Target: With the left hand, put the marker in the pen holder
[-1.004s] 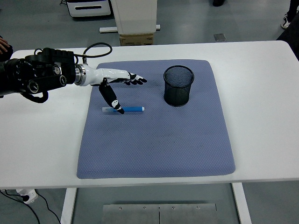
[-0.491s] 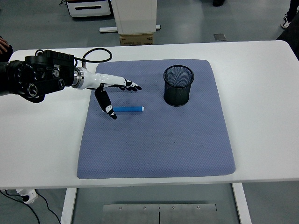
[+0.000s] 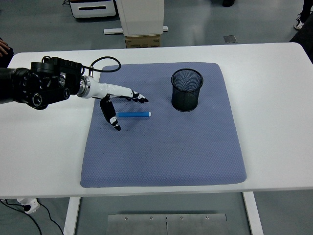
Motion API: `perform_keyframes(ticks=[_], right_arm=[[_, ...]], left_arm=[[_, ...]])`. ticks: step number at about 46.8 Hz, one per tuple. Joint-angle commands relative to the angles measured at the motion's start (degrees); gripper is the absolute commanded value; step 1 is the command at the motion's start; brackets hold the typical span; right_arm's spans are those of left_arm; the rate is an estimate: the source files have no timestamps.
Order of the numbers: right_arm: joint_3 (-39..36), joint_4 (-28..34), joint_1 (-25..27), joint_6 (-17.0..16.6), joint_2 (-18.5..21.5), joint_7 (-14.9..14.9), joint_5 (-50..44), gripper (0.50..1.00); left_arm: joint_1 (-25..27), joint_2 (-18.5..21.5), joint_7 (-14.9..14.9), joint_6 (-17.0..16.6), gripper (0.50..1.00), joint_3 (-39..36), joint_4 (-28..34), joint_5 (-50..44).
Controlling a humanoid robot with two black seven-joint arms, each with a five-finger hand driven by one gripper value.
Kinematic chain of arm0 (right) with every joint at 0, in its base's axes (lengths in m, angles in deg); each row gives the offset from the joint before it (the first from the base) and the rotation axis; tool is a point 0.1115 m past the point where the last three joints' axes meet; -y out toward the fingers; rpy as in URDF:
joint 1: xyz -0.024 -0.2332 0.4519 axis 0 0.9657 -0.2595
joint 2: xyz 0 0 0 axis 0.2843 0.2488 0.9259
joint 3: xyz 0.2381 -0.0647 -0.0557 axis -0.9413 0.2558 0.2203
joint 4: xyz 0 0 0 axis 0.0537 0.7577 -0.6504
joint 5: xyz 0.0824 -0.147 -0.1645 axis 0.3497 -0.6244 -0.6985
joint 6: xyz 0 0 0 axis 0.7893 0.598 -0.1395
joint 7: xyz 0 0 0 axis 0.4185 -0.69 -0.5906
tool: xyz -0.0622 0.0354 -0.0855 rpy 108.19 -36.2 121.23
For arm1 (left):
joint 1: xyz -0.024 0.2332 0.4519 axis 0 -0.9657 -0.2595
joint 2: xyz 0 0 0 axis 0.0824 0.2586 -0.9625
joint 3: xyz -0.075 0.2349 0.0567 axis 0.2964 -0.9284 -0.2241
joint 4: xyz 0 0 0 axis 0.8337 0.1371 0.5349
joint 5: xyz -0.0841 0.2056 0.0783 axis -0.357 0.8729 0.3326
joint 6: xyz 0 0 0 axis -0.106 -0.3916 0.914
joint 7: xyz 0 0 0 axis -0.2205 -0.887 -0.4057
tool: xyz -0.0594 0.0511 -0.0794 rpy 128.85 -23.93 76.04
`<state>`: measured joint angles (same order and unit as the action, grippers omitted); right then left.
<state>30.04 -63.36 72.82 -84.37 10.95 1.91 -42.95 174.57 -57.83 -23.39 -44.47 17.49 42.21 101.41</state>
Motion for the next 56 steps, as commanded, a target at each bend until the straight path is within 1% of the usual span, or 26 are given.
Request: perform_keyframes(ticks=[1,5,9,10,12,22,27,33,34,35,36,38,39,45,56], right_arm=[[0.0,0.0,0.0,0.1,0.0,0.0,0.0,1.000],[0.0,0.0,0.0,0.0,0.0,0.0,0.0,1.000],[0.0,0.0,0.0,0.0,0.0,0.0,0.0,1.000],[0.0,0.0,0.0,0.0,0.0,0.0,0.0,1.000],[0.0,0.0,0.0,0.0,0.0,0.0,0.0,1.000],[0.0,0.0,0.0,0.0,0.0,0.0,0.0,1.000],[0.0,0.0,0.0,0.0,0.0,0.0,0.0,1.000],[0.0,0.0,0.0,0.0,0.0,0.0,0.0,1.000],[0.0,0.0,0.0,0.0,0.0,0.0,0.0,1.000],[0.0,0.0,0.0,0.0,0.0,0.0,0.0,1.000],[0.0,0.0,0.0,0.0,0.0,0.0,0.0,1.000],[0.0,0.0,0.0,0.0,0.0,0.0,0.0,1.000],[0.0,0.0,0.0,0.0,0.0,0.0,0.0,1.000],[0.0,0.0,0.0,0.0,0.0,0.0,0.0,1.000],[0.0,0.0,0.0,0.1,0.0,0.0,0.0,1.000]], left_arm=[[0.0,0.0,0.0,-0.2,1.000,0.0,-0.1,0.0],[-0.1,0.0,-0.1,-0.2,1.000,-0.3,-0.4,0.1],[-0.1,-0.1,-0.9,-0.2,1.000,-0.4,-0.4,0.1],[-0.1,-0.1,-1.9,-0.9,1.000,-0.4,-0.3,0.1],[-0.1,-0.2,-2.1,-1.5,1.000,-0.4,-0.3,0.1],[-0.1,-0.9,-2.1,-1.6,1.000,-0.5,-0.3,0.1],[-0.2,-1.6,-2.1,-1.9,1.000,-0.5,-0.3,2.4],[-0.1,-1.8,-2.1,-1.9,1.000,-0.6,-0.3,2.6],[-0.1,-1.8,-2.1,-1.9,0.980,-0.5,-0.3,2.7],[-0.1,-1.8,-2.1,-1.9,0.979,-0.5,-0.3,2.7],[-0.1,-1.8,-2.1,-1.9,0.956,-0.5,-0.3,3.4],[-0.1,-1.8,-2.1,-1.9,0.927,-0.5,-0.3,4.0],[-0.1,-1.8,-2.1,-1.9,0.921,-0.5,-0.3,4.2],[-0.1,-2.0,-2.1,-1.9,0.889,-0.5,-0.3,4.3],[-0.1,-2.4,-2.1,-1.9,0.865,-0.6,-0.3,4.3]])
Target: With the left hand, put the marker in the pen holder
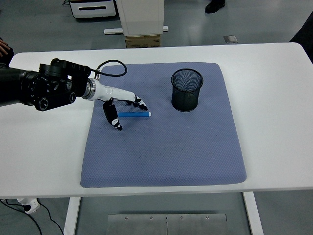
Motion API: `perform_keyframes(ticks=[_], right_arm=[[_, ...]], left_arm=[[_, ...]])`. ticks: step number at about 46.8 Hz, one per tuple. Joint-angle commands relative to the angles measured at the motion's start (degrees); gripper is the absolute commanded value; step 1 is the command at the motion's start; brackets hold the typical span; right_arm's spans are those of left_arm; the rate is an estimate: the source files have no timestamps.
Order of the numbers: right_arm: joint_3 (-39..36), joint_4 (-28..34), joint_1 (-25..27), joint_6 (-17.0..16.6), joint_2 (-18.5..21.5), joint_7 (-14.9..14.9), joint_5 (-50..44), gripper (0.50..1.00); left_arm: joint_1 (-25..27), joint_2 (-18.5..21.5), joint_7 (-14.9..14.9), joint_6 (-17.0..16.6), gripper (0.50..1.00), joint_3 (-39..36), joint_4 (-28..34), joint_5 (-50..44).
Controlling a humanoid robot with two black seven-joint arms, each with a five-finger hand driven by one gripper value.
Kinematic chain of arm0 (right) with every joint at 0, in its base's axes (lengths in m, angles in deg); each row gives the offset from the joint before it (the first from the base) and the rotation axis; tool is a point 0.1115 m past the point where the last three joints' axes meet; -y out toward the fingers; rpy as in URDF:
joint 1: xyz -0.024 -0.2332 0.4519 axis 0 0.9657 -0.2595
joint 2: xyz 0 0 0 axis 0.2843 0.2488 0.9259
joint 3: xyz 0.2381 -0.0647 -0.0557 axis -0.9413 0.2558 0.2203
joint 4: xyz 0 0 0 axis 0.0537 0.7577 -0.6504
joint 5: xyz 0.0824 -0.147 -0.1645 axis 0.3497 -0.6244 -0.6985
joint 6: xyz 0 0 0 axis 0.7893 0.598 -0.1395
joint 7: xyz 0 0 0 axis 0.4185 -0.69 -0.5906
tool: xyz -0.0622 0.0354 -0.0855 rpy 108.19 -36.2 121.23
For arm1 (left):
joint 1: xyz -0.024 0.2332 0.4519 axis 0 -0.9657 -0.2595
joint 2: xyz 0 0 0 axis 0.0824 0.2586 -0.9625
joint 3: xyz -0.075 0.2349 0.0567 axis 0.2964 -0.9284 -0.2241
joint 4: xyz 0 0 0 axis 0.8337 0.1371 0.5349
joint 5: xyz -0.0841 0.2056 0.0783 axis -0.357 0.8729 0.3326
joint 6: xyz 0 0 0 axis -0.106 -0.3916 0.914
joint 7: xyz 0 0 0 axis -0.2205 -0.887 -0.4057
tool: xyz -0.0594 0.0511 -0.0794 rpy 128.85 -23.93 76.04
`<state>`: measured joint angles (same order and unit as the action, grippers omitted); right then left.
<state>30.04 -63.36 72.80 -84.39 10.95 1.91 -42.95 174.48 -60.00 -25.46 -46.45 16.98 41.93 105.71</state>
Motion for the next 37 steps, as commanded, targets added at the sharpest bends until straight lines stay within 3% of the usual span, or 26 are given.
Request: perform_keyframes(ticks=[1,31,37], right_arm=[[0.0,0.0,0.0,0.0,0.0,0.0,0.0,1.000],[0.0,0.0,0.1,0.0,0.0,0.0,0.0,1.000],[0.0,0.0,0.1,0.0,0.0,0.0,0.0,1.000]], left_arm=[[0.0,-0.3,0.0,0.1,0.862,0.0,0.0,0.0],[-0.3,-0.7,0.0,0.1,0.731,0.0,-0.1,0.1],[-0.5,-0.7,0.0,0.0,0.727,-0.1,-0.1,0.2]])
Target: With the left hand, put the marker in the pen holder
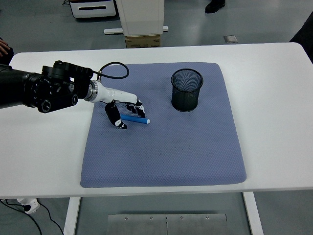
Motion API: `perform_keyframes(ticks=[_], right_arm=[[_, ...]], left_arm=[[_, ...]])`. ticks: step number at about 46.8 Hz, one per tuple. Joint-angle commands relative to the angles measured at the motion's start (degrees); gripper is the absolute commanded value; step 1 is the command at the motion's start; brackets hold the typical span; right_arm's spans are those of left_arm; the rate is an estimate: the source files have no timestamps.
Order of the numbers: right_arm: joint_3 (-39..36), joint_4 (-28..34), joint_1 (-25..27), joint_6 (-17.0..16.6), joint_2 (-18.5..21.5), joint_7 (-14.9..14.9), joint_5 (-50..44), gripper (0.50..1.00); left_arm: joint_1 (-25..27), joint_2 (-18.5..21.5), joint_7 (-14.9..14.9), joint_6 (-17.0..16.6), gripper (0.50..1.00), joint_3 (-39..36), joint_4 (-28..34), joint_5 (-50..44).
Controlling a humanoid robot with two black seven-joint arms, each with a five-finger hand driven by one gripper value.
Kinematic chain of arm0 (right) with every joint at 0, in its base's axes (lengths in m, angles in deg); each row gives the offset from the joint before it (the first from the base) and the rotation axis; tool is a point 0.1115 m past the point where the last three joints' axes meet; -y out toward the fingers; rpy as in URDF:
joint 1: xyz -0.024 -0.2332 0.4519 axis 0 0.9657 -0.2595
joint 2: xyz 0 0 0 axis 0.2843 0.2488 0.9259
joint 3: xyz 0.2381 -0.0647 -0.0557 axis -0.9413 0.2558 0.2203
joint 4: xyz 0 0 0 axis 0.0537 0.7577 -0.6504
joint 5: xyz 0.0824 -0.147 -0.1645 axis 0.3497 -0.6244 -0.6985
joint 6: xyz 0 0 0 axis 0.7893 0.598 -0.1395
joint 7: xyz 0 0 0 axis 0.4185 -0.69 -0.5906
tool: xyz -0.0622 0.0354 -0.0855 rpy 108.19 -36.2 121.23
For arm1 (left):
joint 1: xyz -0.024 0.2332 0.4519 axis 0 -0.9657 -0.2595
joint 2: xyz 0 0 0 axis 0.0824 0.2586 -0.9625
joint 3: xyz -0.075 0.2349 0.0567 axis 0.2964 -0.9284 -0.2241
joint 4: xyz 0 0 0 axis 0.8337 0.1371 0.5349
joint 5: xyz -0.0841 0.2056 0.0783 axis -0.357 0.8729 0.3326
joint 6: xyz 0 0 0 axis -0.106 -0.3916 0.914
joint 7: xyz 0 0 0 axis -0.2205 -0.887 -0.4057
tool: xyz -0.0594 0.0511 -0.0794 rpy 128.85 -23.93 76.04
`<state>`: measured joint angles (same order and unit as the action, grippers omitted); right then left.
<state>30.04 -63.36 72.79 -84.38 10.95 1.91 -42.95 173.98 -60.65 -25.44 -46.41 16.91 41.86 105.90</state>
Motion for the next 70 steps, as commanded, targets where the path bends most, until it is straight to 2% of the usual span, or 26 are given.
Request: perform_keyframes(ticks=[1,3,11,20,34,62,70], right_arm=[[0.0,0.0,0.1,0.0,0.0,0.0,0.0,1.000],[0.0,0.0,0.1,0.0,0.0,0.0,0.0,1.000],[0.0,0.0,0.0,0.0,0.0,0.0,0.0,1.000],[0.0,0.0,0.1,0.0,0.0,0.0,0.0,1.000],[0.0,0.0,0.0,0.0,0.0,0.0,0.0,1.000],[0.0,0.0,0.0,0.0,0.0,0.0,0.0,1.000],[0.0,0.0,0.0,0.0,0.0,0.0,0.0,1.000]], left_arm=[[0.0,0.0,0.0,-0.1,0.725,0.0,0.0,0.0],[0.0,0.0,0.0,-0.1,0.725,0.0,0.0,0.0],[-0.1,0.0,0.0,-0.1,0.657,0.0,0.0,0.1],[-0.7,0.0,0.0,-0.2,0.643,0.0,-0.1,0.1],[-0.9,0.0,0.0,-4.5,0.645,0.0,0.0,1.9],[-1.9,0.0,0.1,-8.2,0.643,0.1,0.2,3.2],[-1.9,0.0,0.1,-8.4,0.607,0.1,0.3,3.2]])
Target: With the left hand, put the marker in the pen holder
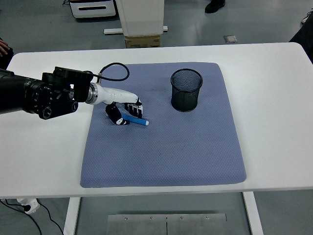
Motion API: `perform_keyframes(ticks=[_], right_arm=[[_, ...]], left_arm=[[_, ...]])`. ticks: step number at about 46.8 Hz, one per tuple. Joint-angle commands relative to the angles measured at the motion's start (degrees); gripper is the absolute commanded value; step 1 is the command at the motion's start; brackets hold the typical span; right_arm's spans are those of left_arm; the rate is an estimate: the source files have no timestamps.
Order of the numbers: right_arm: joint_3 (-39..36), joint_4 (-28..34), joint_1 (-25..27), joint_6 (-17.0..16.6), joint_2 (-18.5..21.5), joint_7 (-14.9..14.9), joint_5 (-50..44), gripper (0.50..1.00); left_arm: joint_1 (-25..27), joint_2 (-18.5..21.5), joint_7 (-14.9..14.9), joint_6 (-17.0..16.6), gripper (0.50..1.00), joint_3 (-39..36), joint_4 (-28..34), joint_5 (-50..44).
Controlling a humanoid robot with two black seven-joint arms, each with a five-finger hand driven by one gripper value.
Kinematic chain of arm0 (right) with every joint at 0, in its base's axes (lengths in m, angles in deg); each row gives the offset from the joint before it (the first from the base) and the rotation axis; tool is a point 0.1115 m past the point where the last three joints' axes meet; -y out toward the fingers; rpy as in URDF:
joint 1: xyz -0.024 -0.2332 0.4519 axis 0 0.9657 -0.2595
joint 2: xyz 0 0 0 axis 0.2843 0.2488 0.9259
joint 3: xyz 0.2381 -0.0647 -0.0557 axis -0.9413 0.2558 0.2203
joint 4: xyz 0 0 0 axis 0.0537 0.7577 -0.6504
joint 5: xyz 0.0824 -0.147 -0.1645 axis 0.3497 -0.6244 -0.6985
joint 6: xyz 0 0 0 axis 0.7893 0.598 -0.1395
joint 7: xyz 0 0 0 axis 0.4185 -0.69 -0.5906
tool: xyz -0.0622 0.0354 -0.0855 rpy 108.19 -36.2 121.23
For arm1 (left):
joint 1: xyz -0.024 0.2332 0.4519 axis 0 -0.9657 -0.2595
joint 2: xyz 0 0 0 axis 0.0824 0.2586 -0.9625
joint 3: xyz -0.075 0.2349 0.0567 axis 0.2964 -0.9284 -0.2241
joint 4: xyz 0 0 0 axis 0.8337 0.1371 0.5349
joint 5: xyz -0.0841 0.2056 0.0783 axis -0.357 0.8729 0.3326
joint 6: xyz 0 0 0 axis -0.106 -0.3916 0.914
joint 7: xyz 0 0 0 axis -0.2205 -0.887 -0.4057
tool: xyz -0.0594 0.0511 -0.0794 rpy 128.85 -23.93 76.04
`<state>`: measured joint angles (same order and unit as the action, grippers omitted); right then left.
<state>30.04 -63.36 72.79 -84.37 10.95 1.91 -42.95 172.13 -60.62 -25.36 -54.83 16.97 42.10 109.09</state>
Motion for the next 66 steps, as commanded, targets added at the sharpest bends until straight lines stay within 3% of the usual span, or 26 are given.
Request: perform_keyframes(ticks=[1,15,37,51,66], right_arm=[[0.0,0.0,0.0,0.0,0.0,0.0,0.0,1.000],[0.0,0.0,0.0,0.0,0.0,0.0,0.0,1.000],[0.0,0.0,0.0,0.0,0.0,0.0,0.0,1.000],[0.0,0.0,0.0,0.0,0.0,0.0,0.0,1.000],[0.0,0.0,0.0,0.0,0.0,0.0,0.0,1.000]], left_arm=[[0.0,0.0,0.0,0.0,0.604,0.0,0.0,0.0],[-0.3,0.0,0.1,0.0,0.537,0.0,0.1,0.1],[0.1,0.0,0.2,0.1,0.534,0.1,0.1,0.0],[0.4,0.2,0.2,0.2,0.505,0.3,0.1,0.0],[0.5,0.5,0.2,0.2,0.517,0.3,0.1,0.0]])
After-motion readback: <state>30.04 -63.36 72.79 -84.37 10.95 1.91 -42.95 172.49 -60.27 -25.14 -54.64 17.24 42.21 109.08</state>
